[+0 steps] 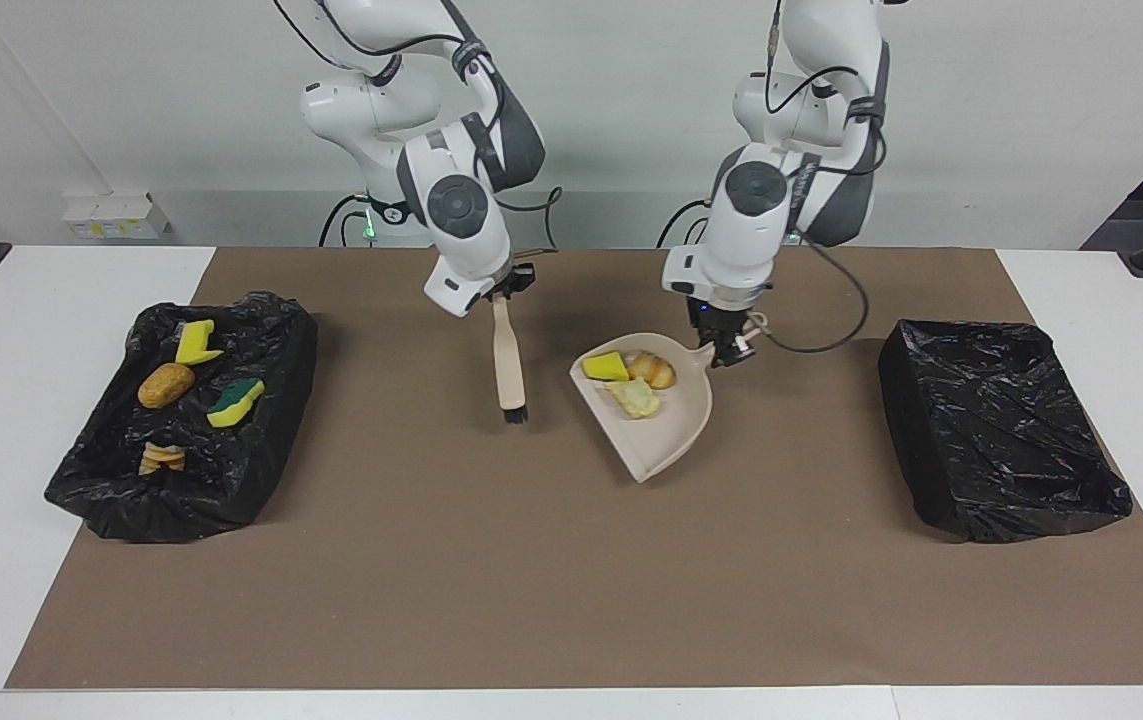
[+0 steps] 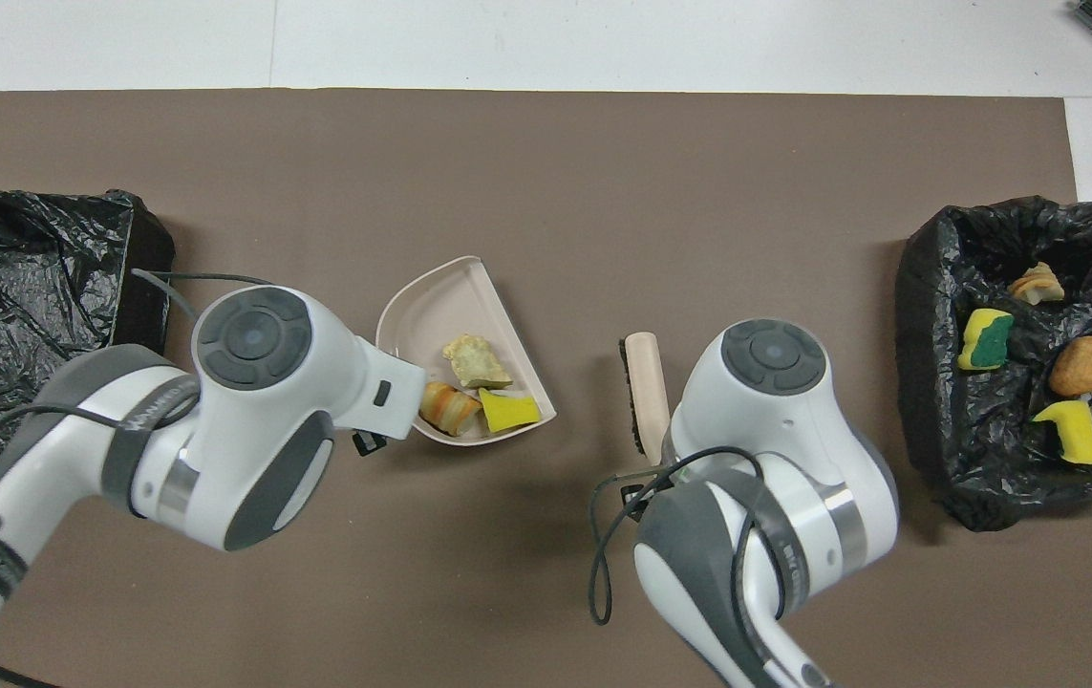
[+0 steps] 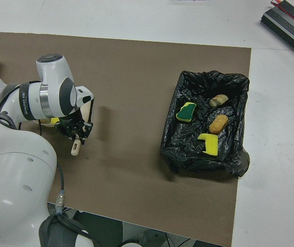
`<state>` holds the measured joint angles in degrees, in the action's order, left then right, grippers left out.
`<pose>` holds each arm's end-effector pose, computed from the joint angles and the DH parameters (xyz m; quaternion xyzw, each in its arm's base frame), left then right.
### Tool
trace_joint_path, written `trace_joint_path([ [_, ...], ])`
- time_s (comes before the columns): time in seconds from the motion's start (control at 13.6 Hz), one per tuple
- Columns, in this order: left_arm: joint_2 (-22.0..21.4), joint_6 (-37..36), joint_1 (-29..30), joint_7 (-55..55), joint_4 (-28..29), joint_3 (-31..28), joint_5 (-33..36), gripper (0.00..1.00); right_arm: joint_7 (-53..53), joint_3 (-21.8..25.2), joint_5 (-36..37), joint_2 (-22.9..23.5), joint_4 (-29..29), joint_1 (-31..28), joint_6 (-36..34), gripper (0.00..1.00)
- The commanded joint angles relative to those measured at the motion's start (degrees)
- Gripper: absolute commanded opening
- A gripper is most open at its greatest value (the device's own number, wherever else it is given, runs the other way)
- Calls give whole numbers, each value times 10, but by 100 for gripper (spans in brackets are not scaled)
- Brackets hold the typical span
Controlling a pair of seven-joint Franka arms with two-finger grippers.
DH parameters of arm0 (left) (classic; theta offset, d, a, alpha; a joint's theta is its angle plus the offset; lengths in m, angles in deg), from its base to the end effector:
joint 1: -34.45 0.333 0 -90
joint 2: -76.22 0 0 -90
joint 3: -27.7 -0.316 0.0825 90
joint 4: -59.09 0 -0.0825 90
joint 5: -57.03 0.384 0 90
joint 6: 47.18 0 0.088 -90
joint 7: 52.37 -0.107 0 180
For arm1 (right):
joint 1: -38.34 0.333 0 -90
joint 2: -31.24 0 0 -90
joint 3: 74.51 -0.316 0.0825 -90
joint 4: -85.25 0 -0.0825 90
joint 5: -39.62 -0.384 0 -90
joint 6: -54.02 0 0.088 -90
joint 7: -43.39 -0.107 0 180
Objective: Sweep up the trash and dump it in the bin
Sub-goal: 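Carry the loaded dustpan to the bin nearest the left gripper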
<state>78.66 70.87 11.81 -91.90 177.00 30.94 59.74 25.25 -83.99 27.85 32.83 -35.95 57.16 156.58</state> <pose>0.4984 -0.2387 0.4120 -0.8348 0.5498 0.0222 0.0169 0.4367 0.2546 0.3789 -0.9787 -0.0477 0.1986 0.0202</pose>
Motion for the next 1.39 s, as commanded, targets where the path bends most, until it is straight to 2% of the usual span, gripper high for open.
trace_joint_path([
  [0.0,-53,-23,70,-99,3,2,13,0,-67,-3,9,-26,-33,51,27,0],
  [0.22,-82,-53,165,-207,-17,2,13,0,-121,-4,-1,-26,-30,104,42,0],
  [0.37,-82,-55,238,-308,-32,2,13,0,-146,-4,-1,-6,-27,151,54,0],
  [0.51,-75,-45,300,-360,-50,2,13,0,-194,-4,-2,16,-27,190,97,0],
  [0.66,-61,-41,374,-396,-79,2,13,0,-214,-4,-5,39,-27,209,135,0],
  [0.95,-53,-23,455,-431,-95,0,13,0,-215,-4,-25,61,-26,217,153,0],
  [1.03,-53,-17,484,-457,-99,0,16,0,-212,-4,-29,61,-26,216,147,61],
  [1.1,-51,-8,501,-474,-100,-1,33,0,-212,-4,-29,61,-23,216,140,100],
  [1.32,-41,16,505,-469,-105,-3,134,0,-218,-3,-19,68,19,215,107,100],
])
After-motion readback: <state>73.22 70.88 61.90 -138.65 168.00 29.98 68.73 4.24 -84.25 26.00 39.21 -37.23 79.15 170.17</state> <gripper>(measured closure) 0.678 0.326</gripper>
